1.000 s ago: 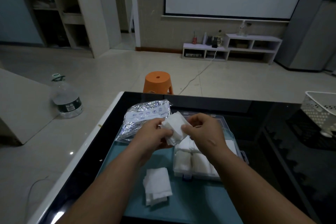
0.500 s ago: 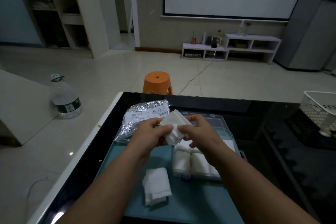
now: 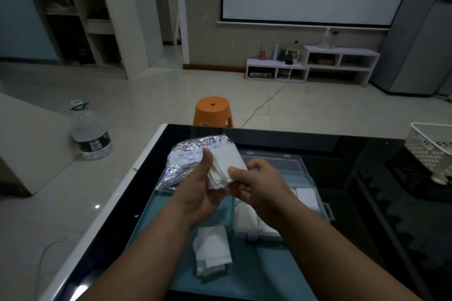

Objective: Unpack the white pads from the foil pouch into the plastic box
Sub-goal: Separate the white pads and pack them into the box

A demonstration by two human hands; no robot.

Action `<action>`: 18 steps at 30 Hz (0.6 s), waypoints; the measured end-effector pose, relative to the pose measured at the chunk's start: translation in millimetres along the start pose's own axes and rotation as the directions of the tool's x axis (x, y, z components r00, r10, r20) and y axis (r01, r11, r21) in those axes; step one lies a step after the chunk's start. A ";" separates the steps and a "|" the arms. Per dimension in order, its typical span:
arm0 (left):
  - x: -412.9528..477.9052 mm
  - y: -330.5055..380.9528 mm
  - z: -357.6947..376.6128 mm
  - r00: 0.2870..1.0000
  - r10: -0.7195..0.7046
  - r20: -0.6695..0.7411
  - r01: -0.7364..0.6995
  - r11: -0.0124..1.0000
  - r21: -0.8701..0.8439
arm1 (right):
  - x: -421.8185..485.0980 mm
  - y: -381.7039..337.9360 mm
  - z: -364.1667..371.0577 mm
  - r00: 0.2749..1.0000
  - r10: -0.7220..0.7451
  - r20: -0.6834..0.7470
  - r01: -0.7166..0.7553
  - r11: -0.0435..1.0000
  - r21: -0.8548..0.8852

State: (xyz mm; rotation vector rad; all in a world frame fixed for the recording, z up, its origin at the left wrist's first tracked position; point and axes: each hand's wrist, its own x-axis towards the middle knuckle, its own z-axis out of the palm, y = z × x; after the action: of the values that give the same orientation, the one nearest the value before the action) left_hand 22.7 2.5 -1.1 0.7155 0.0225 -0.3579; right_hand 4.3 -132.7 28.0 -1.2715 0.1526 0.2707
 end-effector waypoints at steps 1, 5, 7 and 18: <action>-0.5 -0.1 0.5 1.000 0.015 -0.018 -0.015 1.000 0.017 | -0.9 -0.3 0.0 1.000 -0.014 0.001 0.014 0.999 -0.036; 0.0 -2.0 1.0 0.999 0.039 -0.014 -0.038 0.997 0.064 | -2.0 1.5 -0.7 0.992 -0.122 -0.046 0.107 0.963 -0.248; 1.2 -2.7 0.1 0.999 0.037 -0.013 -0.036 0.997 0.070 | -0.8 3.9 -2.4 0.973 -0.220 -0.067 0.171 0.887 -0.428; 6.6 -4.4 -2.1 0.989 0.086 -0.121 -0.083 0.996 0.033 | 2.0 4.1 -2.6 0.931 -0.355 -0.085 0.233 0.757 -0.611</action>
State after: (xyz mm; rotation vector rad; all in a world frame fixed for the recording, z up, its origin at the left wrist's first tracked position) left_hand 27.7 -1.2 -6.5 0.7635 0.1032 -0.2334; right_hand 5.2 -133.9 23.0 -1.9294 0.0276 -0.1033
